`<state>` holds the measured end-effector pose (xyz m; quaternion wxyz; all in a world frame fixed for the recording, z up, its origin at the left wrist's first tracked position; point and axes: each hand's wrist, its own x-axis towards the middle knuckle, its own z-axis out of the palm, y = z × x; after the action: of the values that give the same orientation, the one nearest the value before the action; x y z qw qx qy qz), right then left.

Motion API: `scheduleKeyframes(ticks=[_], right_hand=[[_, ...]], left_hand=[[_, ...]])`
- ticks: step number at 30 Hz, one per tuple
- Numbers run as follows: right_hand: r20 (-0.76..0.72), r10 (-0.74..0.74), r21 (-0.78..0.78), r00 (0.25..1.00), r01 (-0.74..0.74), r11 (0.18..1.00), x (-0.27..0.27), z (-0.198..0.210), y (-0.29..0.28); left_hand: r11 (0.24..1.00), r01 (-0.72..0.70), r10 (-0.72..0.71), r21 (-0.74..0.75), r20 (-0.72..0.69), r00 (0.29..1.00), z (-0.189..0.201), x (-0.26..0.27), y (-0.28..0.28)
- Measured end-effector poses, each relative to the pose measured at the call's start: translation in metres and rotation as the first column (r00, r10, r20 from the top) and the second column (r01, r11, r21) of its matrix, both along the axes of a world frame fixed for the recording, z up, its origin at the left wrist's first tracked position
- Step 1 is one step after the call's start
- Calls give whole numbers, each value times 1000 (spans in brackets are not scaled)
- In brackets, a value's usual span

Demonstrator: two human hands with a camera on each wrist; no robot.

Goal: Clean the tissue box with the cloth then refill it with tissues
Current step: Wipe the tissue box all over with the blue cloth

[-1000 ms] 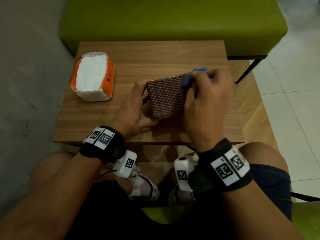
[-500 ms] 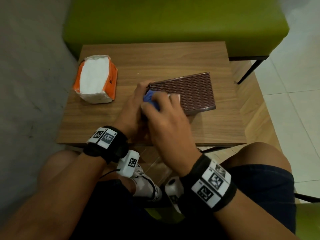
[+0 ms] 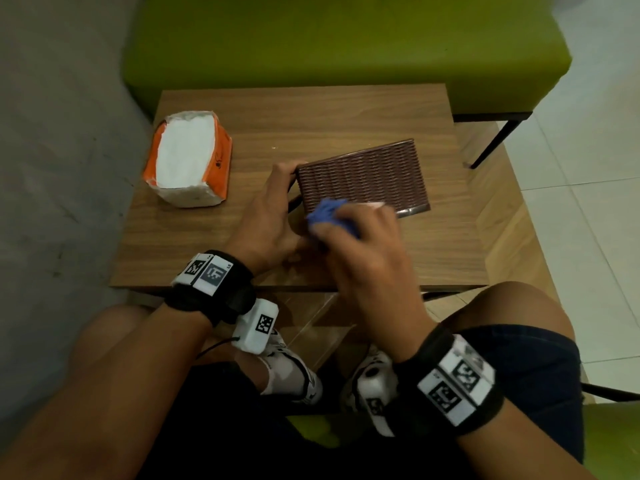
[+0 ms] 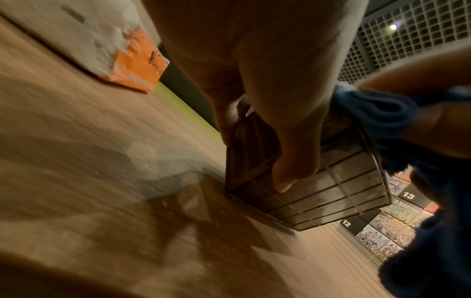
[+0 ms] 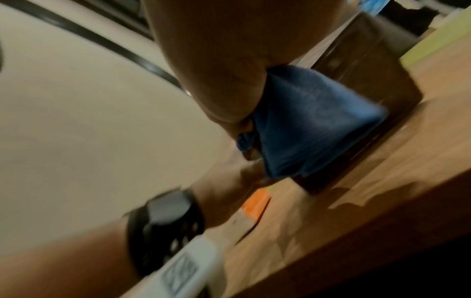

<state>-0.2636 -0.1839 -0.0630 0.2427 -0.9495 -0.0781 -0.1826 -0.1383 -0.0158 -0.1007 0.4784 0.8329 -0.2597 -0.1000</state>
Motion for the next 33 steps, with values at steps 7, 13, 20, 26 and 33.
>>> scheduleKeyframes(ticks=[7, 13, 20, 26, 33], right_hand=[[1, -36, 50, 999, 36, 998, -2, 3, 24], [23, -182, 178, 983, 175, 968, 8, 4, -26], [-61, -326, 490, 944, 312, 814, 9, 10, -49], [-52, -347, 612, 937, 304, 730, 16, 16, -47], [51, -298, 458, 953, 243, 855, 15, 41, -29]], left_hand=[[1000, -7, 7, 19, 2, 1000, 2, 1, -2], [999, -28, 29, 26, -29, 999, 0, 5, 4], [997, -25, 24, -77, -17, 1000, -8, -3, 3], [998, 31, -28, -57, 49, 998, 2, -7, -4], [991, 0, -27, 131, 210, 977, 27, 8, -13]])
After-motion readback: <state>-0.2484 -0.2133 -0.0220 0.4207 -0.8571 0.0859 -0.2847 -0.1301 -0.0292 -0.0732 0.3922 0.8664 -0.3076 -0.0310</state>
